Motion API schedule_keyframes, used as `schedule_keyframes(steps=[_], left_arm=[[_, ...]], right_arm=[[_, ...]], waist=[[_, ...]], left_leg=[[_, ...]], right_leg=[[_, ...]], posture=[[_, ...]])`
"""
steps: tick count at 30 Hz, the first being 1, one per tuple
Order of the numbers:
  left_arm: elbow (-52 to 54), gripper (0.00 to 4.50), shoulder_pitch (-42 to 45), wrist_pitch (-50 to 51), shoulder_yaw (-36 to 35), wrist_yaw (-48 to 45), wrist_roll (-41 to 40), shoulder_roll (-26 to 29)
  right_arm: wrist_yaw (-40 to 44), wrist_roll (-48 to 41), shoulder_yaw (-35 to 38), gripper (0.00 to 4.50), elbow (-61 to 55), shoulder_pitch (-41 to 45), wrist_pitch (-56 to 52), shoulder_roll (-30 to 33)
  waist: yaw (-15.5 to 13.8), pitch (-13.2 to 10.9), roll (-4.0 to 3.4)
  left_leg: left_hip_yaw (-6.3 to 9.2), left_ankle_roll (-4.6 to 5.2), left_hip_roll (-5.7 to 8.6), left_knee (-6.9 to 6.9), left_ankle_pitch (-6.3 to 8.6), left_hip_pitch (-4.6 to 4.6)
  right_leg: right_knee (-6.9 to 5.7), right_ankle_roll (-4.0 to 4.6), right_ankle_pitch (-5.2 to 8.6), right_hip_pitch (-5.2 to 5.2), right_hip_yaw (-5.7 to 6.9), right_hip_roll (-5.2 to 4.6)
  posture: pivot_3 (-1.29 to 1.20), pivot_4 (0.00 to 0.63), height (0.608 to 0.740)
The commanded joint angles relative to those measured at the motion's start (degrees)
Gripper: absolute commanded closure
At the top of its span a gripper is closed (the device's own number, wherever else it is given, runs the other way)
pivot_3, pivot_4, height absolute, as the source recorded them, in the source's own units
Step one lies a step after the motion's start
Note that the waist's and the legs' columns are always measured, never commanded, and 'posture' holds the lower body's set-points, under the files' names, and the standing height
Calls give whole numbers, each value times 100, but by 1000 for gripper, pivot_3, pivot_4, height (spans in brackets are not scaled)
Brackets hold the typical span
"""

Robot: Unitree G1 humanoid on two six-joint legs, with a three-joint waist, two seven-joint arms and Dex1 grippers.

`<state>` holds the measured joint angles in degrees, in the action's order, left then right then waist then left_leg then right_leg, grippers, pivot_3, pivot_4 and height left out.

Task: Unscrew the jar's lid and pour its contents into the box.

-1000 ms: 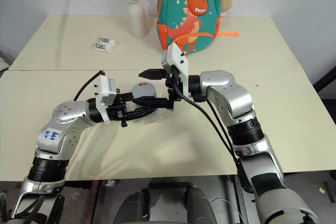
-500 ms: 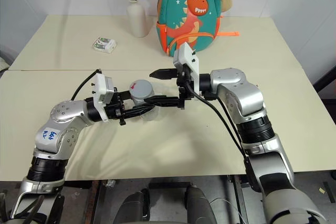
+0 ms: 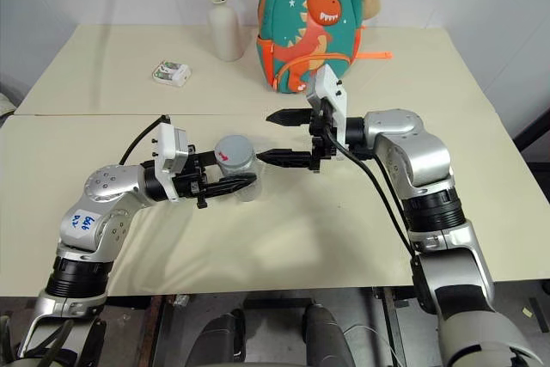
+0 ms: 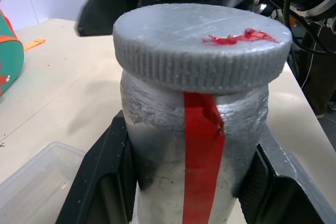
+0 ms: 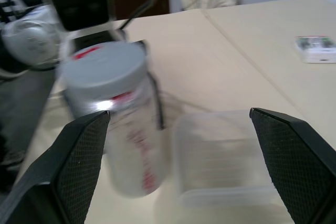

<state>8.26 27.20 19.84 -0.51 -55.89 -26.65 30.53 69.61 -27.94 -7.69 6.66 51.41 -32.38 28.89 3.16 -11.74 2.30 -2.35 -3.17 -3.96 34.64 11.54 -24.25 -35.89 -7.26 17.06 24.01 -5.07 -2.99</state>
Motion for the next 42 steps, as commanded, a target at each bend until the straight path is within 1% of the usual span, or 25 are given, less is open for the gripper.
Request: schedule_keyframes(steps=[1,4,15,23,30,33,36,42], left_arm=[[197,2491,31,-119,-62,-26,-52,33],[191,2491,35,-120,-63,-29,-49,36],[202,2491,26,-108,-39,-13,-61,-6],[189,2491,31,-105,-23,6,-54,-50],[199,2491,-13,-102,-46,62,-66,-87],[257,2491,-87,-109,-3,77,-61,-122],[324,2491,-154,-104,27,107,-58,-152],[328,2491,-166,-96,-52,128,-52,-82]], right_arm=[[374,-234,97,18,-271,7,-137,177],[455,-284,118,18,-238,87,-158,129],[78,-241,-64,18,-316,330,-70,-658],[75,-122,-219,18,-286,311,45,-815],[60,-128,-173,18,-220,334,38,-929],[99,-134,-177,640,-229,328,41,-948],[89,-159,-164,1600,-261,323,14,-967],[17,-210,-129,1600,-241,386,-19,-1077]], waist=[[6,0,0],[20,0,0],[7,0,0],[17,0,0],[11,0,0],[12,0,0],[9,0,0],[15,0,0]], left_leg=[[0,0,0,0,0,0],[0,0,0,2,0,2],[1,0,0,4,0,1],[1,0,0,3,0,1],[1,0,-2,4,0,1],[1,0,-2,3,0,1],[1,0,-2,3,0,1],[1,0,-2,4,0,2]], right_leg=[[0,0,0,0,0,0],[-4,0,0,0,-1,1],[-5,-1,0,0,-1,1],[-7,0,0,0,-1,2],[-6,0,0,0,0,3],[-7,0,0,0,0,3],[-7,-1,0,0,0,3],[-8,0,0,0,0,3]], posture=[[0,150,740],[0,150,740],[0,150,740],[0,150,740],[0,150,740],[0,150,740],[0,150,740],[0,150,740]])
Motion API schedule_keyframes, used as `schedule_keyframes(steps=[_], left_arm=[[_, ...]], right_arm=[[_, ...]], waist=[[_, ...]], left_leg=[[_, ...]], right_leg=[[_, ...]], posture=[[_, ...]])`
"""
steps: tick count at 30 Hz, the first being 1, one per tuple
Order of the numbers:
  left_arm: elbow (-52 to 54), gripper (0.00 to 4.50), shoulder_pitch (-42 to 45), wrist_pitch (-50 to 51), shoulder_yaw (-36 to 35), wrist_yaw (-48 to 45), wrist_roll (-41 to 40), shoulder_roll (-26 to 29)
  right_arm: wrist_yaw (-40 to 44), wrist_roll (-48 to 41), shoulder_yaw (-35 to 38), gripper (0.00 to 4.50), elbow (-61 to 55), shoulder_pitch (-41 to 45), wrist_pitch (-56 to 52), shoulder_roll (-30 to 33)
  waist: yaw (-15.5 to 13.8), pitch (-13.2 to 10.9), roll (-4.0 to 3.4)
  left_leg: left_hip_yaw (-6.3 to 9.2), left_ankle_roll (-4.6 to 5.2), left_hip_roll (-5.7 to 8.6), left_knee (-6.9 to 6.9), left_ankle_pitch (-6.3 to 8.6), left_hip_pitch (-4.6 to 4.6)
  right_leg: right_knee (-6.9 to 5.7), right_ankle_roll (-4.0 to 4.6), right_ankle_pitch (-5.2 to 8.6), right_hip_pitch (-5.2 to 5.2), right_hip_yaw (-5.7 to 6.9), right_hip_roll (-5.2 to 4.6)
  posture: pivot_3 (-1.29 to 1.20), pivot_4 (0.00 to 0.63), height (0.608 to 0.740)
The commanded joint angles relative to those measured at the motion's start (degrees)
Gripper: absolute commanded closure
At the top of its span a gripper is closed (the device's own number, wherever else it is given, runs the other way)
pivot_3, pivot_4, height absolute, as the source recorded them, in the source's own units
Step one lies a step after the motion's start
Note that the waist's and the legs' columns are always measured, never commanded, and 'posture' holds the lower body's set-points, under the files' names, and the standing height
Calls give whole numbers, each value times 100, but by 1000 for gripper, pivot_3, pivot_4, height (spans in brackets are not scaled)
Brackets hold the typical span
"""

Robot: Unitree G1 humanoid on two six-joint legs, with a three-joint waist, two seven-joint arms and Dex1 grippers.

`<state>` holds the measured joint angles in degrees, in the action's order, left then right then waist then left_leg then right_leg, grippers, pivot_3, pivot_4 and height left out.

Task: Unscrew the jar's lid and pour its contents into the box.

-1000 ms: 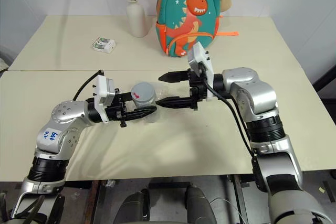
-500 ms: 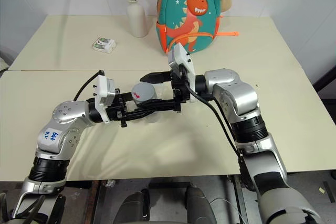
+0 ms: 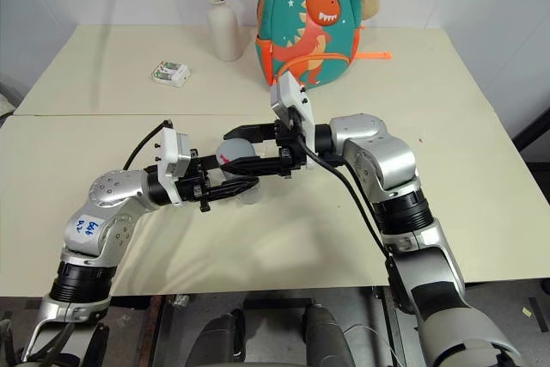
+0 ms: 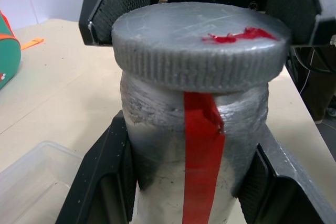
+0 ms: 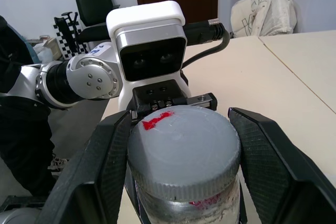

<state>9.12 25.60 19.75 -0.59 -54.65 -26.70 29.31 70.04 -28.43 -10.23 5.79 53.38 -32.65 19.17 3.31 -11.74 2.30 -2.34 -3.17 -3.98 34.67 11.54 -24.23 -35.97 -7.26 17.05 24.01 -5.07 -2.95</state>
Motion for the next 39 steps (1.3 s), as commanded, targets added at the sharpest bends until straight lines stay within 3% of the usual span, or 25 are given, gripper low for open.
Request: schedule_keyframes(steps=[1,16,21,29,39], left_arm=[[234,2491,-1,-88,-60,6,-48,49],[232,2491,4,-61,-87,-28,-62,115],[419,2491,-85,103,-306,-20,-259,236],[736,2491,-547,321,-740,22,-580,520],[736,2491,-465,519,-857,197,-738,533]], right_arm=[[-26,-175,128,1600,-162,186,-7,-113],[-554,-908,887,1600,-153,428,-717,-172],[-1052,-447,1326,1600,-18,-113,-76,315],[-1979,500,1722,1600,201,-2192,1499,553],[-2207,1212,1704,1600,2146,-2560,3246,506]], waist=[[0,0,0],[-7,0,0],[-20,0,0],[4,0,0],[55,0,0]], left_leg=[[0,0,0,0,0,0],[0,-1,-2,-1,1,-1],[0,-2,-2,-2,1,-2],[-5,-2,-1,-13,6,-2],[-9,-1,-1,29,3,11]], right_leg=[[0,0,0,0,0,0],[3,0,0,0,1,-1],[7,1,0,0,1,-1],[19,1,2,0,-5,0],[13,30,18,-21,-21,6]], posture=[[0,150,740],[0,150,740],[0,150,740],[0,150,740],[0,150,740]])
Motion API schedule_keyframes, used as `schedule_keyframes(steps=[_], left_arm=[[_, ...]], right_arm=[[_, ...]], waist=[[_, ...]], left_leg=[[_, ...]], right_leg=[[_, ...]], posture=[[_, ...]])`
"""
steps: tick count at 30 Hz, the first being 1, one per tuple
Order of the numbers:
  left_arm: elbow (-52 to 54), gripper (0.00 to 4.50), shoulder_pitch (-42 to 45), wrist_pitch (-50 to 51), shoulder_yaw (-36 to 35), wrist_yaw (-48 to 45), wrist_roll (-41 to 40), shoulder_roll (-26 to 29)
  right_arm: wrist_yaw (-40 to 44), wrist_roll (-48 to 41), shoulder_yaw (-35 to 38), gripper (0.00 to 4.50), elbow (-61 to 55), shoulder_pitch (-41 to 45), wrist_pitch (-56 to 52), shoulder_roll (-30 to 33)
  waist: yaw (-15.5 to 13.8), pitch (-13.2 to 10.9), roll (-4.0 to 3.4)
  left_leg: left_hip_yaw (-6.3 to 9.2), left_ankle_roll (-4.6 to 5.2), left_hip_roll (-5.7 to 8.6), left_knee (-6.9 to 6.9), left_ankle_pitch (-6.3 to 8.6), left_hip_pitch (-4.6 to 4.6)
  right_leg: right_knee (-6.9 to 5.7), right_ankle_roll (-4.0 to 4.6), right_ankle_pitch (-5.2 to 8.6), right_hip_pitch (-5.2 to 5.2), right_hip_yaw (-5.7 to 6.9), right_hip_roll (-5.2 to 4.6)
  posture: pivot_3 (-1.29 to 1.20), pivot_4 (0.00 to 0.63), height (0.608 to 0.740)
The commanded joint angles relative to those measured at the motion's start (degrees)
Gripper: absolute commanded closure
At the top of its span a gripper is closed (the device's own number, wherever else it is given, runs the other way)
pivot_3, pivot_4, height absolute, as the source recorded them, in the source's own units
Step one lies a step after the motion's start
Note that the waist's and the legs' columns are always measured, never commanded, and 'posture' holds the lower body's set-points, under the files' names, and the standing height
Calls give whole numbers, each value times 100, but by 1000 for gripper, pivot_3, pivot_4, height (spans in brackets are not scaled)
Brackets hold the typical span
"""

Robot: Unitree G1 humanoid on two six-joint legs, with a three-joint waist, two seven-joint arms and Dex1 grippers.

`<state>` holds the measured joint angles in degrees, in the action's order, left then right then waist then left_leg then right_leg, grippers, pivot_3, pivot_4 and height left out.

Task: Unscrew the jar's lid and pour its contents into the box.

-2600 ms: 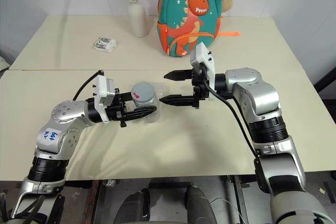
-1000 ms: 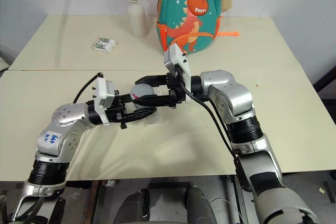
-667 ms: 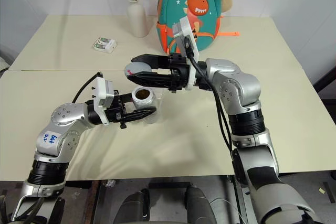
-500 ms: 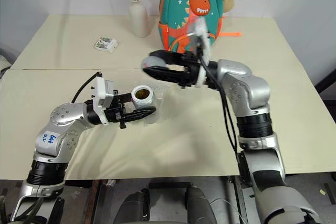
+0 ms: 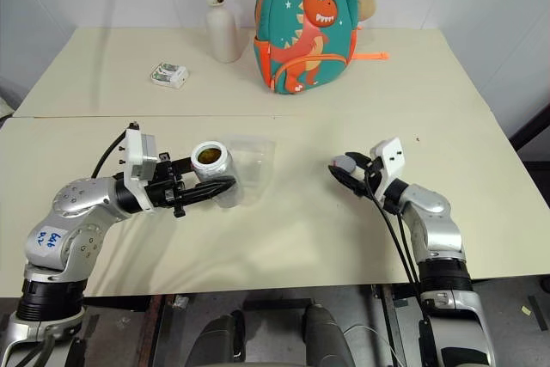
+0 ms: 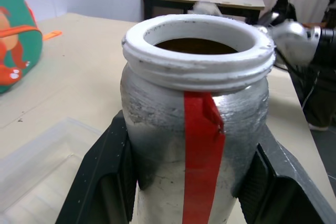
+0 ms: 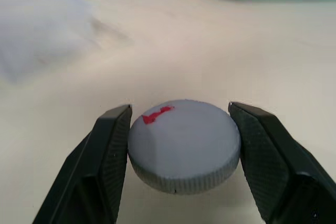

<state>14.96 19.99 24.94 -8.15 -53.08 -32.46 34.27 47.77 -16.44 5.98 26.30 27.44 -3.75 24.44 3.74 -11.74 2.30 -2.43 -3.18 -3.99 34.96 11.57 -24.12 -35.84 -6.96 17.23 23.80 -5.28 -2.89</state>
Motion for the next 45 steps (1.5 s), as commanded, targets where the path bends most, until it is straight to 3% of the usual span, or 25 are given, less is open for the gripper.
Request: schedule_keyframes(steps=[1,2,8,21,26,31,40,42,45], left_arm=[[167,2491,95,18,-108,57,-169,34],[177,2491,94,29,-112,70,-175,33],[195,2491,77,27,-150,150,-192,44],[-6,2491,59,284,-423,-38,-296,589],[-97,2491,-84,246,-593,-95,-258,855],[-35,2491,-91,651,-700,251,-287,939],[-35,2491,335,811,-559,1687,723,1001],[-155,2491,603,561,-171,1925,1439,1217],[-859,2491,1158,-435,659,2710,3157,1504]], right_arm=[[40,-25,102,1600,163,51,389,-49],[54,-53,116,1600,213,64,414,-65],[400,-227,109,21,285,278,279,16],[2573,-1177,-543,21,-2008,1724,-1408,1013],[2588,-1342,-642,21,-1996,2484,-1765,780],[2522,-1384,-716,21,-1971,2621,-1933,586],[2405,-1406,-747,21,-2204,2257,-2033,542],[2347,-1404,-720,21,-2201,2201,-2021,539],[2198,-1441,-653,21,-2229,2115,-2045,492]], waist=[[25,0,0],[31,0,0],[81,0,0],[100,-6,-9],[102,-7,-11],[78,-6,-10],[48,-7,-10],[46,-7,-10],[32,-6,-11]], left_leg=[[-2,0,0,2,0,0],[0,0,0,5,0,3],[3,0,0,7,0,6],[13,-9,-18,1,9,4],[5,-10,-20,-1,15,-3],[6,-22,-35,-2,28,-4],[2,-25,-38,1,34,-8],[2,-25,-41,5,34,-8],[1,-27,-41,5,34,-4]], right_leg=[[0,-2,-2,-2,-5,0],[0,-6,-4,-8,-5,0],[-3,-21,-12,-12,-5,1],[-6,-37,-21,-6,3,21],[-5,-31,-17,7,-1,19],[-5,-16,-9,8,14,23],[-11,-19,-6,15,13,29],[-13,-19,-7,15,13,33],[-13,-19,-7,14,11,36]], posture=[[0,150,740],[0,150,740],[0,150,740],[0,150,740],[0,150,740],[0,150,740],[0,150,740],[0,150,740],[0,150,740]])
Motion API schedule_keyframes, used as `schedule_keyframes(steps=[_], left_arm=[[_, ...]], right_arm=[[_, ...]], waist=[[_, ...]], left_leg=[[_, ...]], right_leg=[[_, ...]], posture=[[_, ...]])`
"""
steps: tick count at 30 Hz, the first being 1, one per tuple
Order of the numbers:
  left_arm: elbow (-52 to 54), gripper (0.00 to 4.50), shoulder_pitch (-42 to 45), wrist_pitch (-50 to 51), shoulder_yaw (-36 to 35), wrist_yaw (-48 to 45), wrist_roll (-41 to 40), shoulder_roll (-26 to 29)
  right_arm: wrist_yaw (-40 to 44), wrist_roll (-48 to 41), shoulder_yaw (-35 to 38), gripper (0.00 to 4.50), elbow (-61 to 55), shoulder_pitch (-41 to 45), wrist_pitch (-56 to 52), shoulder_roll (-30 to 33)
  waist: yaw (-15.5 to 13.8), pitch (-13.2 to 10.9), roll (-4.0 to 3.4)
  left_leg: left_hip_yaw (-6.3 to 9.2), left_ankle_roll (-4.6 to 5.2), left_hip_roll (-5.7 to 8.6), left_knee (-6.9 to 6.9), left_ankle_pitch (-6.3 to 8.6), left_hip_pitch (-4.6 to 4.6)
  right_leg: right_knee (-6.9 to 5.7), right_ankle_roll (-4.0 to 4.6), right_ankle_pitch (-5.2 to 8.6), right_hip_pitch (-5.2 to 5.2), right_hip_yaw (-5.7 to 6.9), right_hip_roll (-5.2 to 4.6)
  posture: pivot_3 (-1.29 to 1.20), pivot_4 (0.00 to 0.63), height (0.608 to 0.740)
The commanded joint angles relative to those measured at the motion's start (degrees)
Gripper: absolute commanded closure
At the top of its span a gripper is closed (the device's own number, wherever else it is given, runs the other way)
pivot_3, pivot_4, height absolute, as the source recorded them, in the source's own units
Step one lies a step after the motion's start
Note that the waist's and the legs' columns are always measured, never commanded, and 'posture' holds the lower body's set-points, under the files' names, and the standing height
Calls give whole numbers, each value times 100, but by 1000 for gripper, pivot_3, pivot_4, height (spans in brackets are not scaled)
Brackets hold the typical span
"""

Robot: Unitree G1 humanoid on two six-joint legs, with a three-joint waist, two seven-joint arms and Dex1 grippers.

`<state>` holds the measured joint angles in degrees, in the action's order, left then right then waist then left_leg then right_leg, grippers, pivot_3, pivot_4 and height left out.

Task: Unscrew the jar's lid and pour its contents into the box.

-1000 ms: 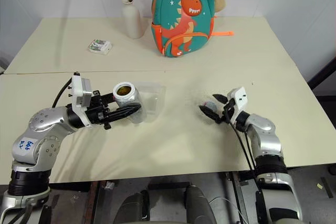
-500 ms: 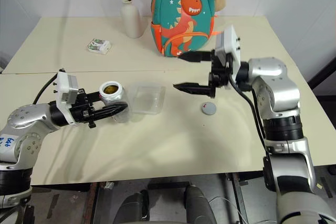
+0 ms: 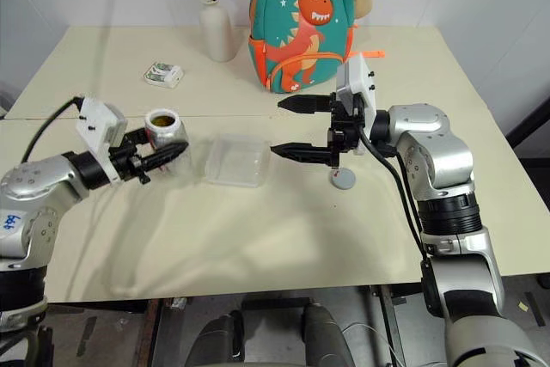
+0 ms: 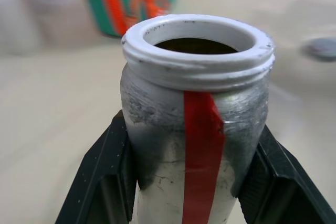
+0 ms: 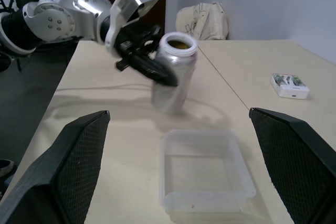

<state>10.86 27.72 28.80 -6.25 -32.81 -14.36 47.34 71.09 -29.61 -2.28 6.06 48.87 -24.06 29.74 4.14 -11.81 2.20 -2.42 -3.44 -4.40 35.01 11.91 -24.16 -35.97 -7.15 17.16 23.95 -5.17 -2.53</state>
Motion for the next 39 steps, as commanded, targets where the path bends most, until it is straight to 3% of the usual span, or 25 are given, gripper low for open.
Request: schedule_keyframes(steps=[1,8,14,18,24,34,39], left_arm=[[-691,2491,503,-1282,731,987,1919,285],[-1864,2491,1354,-3970,2260,2718,5237,726],[-1985,2491,2134,-5090,3046,4029,7323,693],[-2146,2491,2494,-5124,3493,4841,8668,614],[-2654,2491,2764,-5058,3878,5180,9518,416],[-2746,2491,2795,-5134,3837,4946,9601,307],[-2524,2491,2670,-5167,3648,4806,9481,514]], right_arm=[[-183,-136,188,21,-226,-56,-25,-56],[-515,-239,292,21,-373,-249,-126,-169],[-777,-254,349,21,-327,-366,-60,-306],[-950,-322,430,21,-284,-379,-71,-457],[-1060,-349,451,21,-350,-425,-35,-592],[-1178,-426,479,21,-386,-461,-15,-602],[-1216,-447,459,21,-417,-521,-17,-621]], waist=[[0,0,0],[-85,0,0],[-155,0,0],[-166,0,0],[-196,0,0],[-254,0,1],[-250,0,1]], left_leg=[[-1,0,0,0,0,-1],[-42,-6,-9,-7,8,-24],[-72,-2,-15,0,10,-39],[-88,1,-16,5,12,-34],[-103,1,-19,15,11,-28],[-126,-1,-19,21,8,-28],[-132,-1,-19,23,5,-28]], right_leg=[[0,0,0,0,0,0],[-4,0,0,43,-25,4],[-8,-5,-2,68,-46,13],[-15,-10,-5,71,-59,15],[-49,-10,-5,87,-74,22],[-87,-10,-5,113,-101,24],[-101,-11,-5,121,-108,26]], posture=[[0,150,740],[0,150,740],[0,150,740],[0,150,740],[0,150,740],[0,150,740],[0,150,740]])
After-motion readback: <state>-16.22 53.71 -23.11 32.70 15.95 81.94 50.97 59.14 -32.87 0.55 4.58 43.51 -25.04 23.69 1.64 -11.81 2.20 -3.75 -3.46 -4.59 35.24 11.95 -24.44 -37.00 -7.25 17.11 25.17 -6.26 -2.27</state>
